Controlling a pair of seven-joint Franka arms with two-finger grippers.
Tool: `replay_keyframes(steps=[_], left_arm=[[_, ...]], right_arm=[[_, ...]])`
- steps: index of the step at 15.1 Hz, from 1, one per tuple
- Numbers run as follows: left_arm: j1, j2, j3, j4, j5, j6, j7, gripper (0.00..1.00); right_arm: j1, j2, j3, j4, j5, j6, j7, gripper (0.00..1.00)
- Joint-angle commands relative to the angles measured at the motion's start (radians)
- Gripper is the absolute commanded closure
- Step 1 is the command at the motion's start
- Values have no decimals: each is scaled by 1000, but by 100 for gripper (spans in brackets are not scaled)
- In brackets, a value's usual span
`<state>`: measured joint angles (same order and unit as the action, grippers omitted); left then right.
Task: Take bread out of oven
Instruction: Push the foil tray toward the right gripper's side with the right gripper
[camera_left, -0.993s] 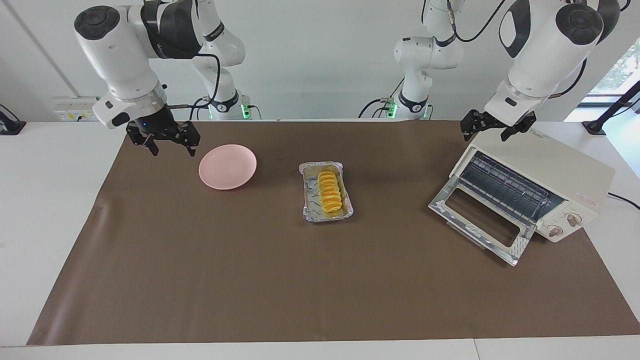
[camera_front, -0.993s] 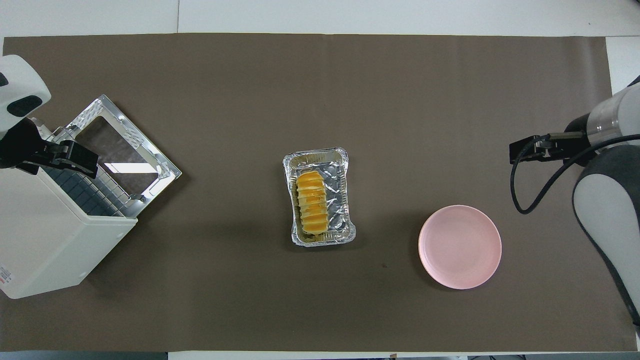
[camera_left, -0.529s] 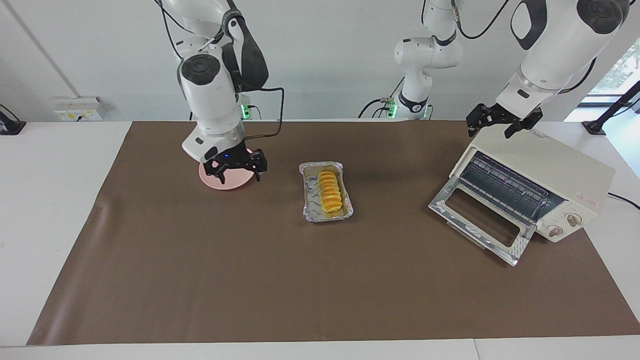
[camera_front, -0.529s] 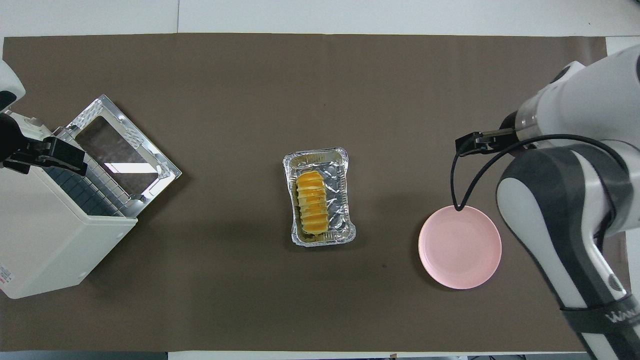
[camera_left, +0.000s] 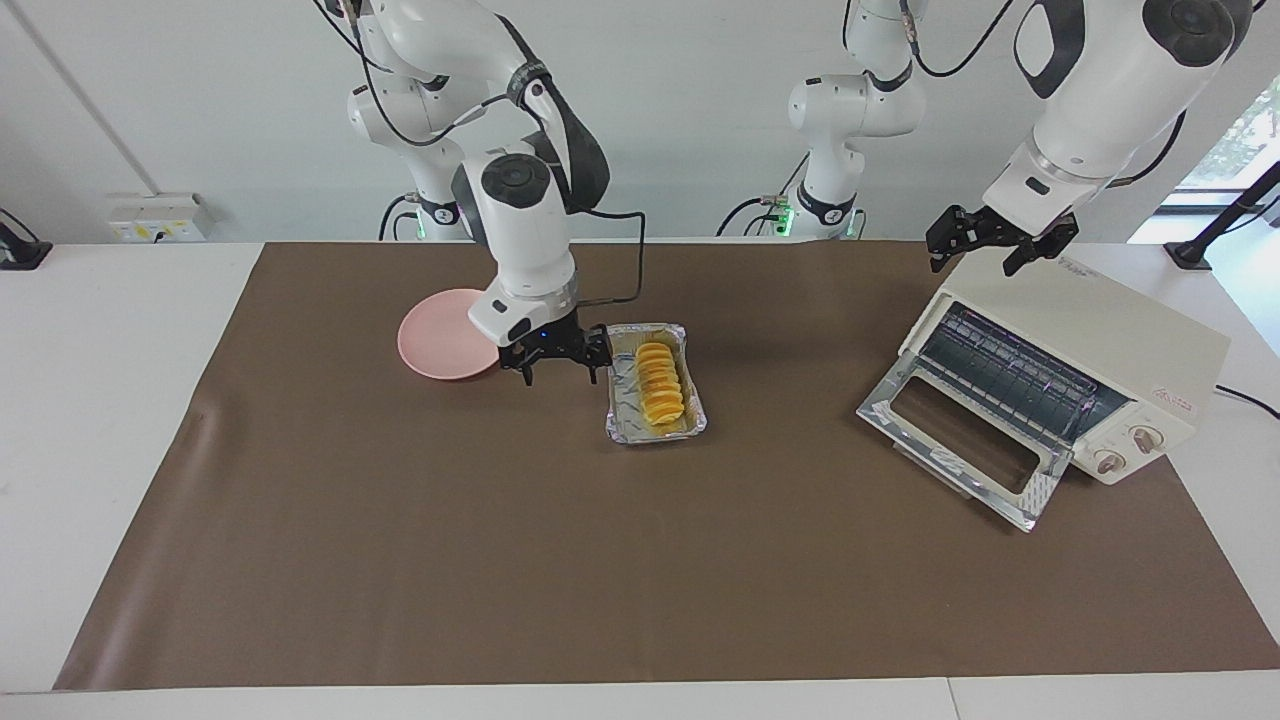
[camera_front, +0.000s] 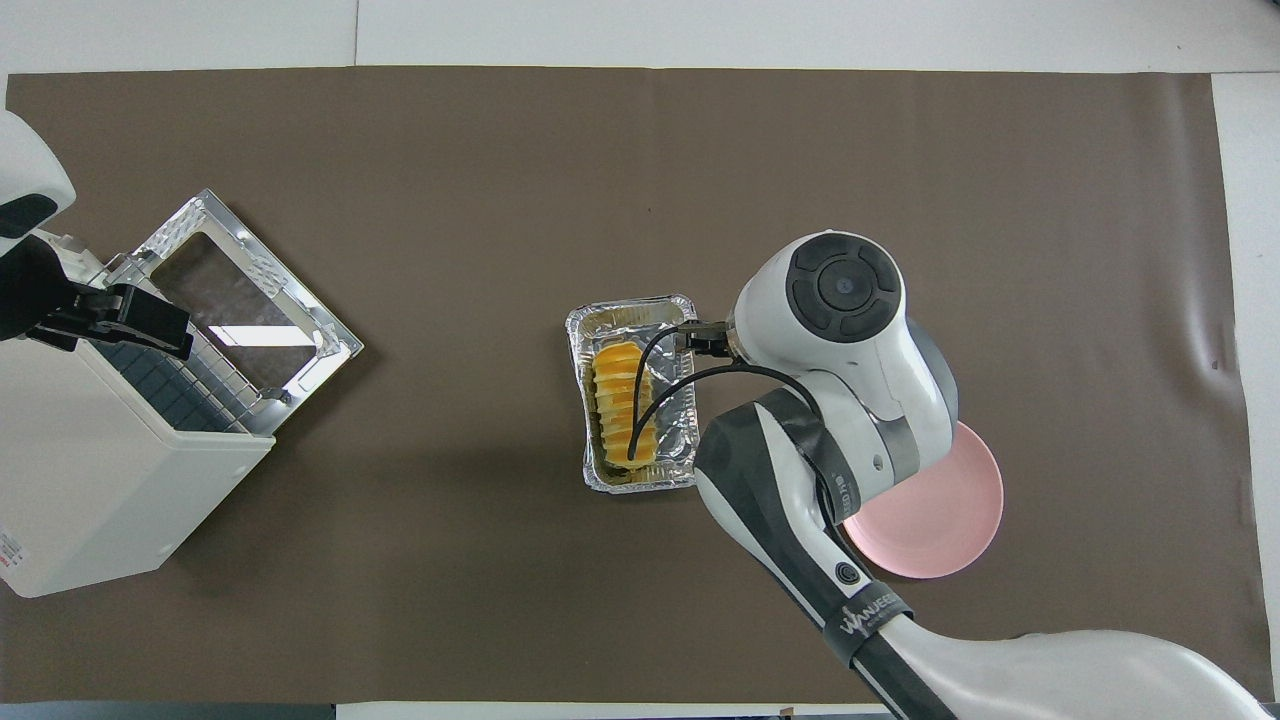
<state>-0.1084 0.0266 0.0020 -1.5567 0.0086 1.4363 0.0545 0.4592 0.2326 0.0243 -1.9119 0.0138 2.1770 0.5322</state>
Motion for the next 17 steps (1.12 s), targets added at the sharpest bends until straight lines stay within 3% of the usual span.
replay_keyframes(steps=[1, 3, 7, 9, 11, 12, 14, 15, 16, 17], left_arm=[[19, -19, -8, -31, -7, 39, 16, 0], [19, -20, -8, -48, -7, 58, 15, 0], [59, -14, -8, -42, -9, 73, 13, 0], [58, -17, -8, -49, -9, 67, 13, 0], [53, -17, -8, -51, -9, 62, 10, 0], [52, -17, -8, -49, -9, 62, 8, 0], [53, -22, -8, -43, -7, 70, 8, 0], [59, -25, -8, -43, -7, 66, 8, 0], [61, -28, -8, -43, -9, 64, 7, 0], [62, -31, -8, -43, -9, 65, 7, 0]], right_arm=[[22, -12, -4, -42, 14, 20, 6, 0], [29, -1, -4, -42, 14, 29, 11, 0], [50, 14, -4, -136, 12, 183, 54, 0], [61, 20, -4, -145, 14, 205, 57, 0], [72, 24, -4, -144, 14, 213, 84, 6], [73, 30, -4, -144, 14, 214, 89, 11], [84, 34, -4, -145, 14, 228, 110, 42], [88, 34, -4, -145, 14, 231, 132, 69], [93, 34, -4, -147, 14, 233, 143, 83], [95, 34, -4, -151, 14, 233, 144, 90]])
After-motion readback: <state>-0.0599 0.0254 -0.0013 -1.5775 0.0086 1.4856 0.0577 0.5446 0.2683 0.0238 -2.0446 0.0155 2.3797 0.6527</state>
